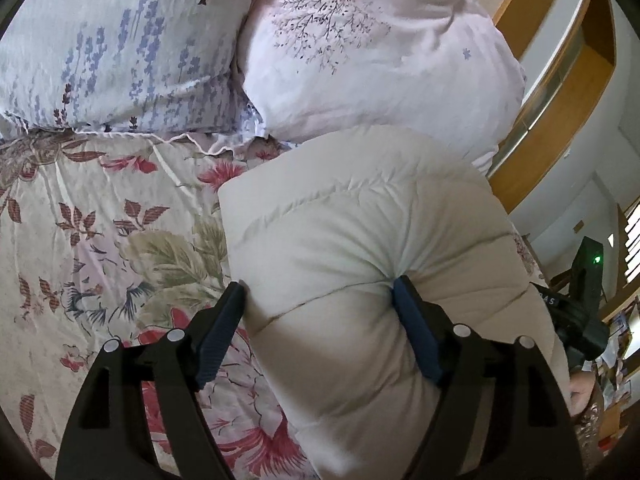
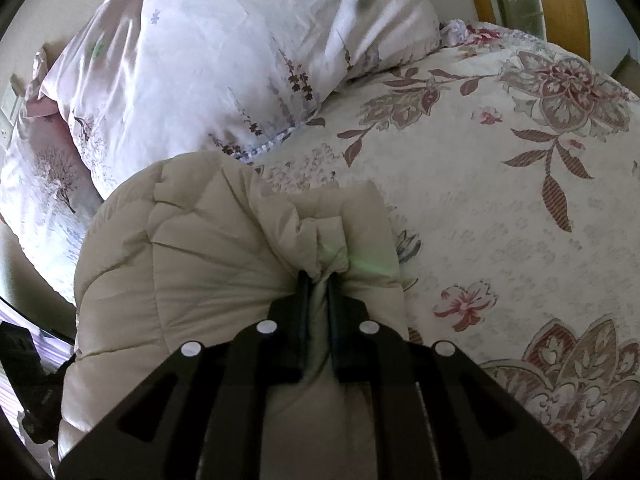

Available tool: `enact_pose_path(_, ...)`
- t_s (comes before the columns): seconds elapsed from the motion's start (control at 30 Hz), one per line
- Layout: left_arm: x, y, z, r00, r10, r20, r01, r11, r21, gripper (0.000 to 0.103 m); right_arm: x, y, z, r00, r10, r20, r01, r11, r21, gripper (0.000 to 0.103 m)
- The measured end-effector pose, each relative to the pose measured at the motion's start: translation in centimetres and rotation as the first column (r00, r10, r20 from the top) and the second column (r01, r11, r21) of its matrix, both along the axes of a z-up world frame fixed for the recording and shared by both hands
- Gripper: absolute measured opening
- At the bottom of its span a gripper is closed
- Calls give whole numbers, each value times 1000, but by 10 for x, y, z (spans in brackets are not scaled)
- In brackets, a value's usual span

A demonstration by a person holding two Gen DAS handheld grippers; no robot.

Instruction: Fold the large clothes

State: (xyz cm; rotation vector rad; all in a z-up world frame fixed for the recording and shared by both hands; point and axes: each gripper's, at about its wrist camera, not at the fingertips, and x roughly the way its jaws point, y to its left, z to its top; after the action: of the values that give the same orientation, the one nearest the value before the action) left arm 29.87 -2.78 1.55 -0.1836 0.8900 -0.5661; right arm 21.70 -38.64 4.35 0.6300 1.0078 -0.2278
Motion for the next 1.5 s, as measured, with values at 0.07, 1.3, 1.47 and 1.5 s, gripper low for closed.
enact_pose_path(0.07, -1, -3, -1, 1000, 5, 16, -5, 1000, 26, 79, 0, -2, -1, 1000, -1, -1, 1, 1000, 11, 9)
enact_pose_path(1.3, -42, 29, 14, 996, -1, 86, 11, 993, -119, 98, -50, 33, 44, 982, 130, -139, -147, 982, -122, 70)
enact_pose_path(1.47, -49, 31, 16, 995, -15, 96, 26, 992, -122, 99, -57, 29, 71, 981, 140, -132, -162, 972, -171, 101)
enact_pose_path(1.5, -50, 30, 16, 995, -23, 97, 35, 992, -123, 99, -56, 28, 73, 979, 147, -142, -170, 971, -167, 101)
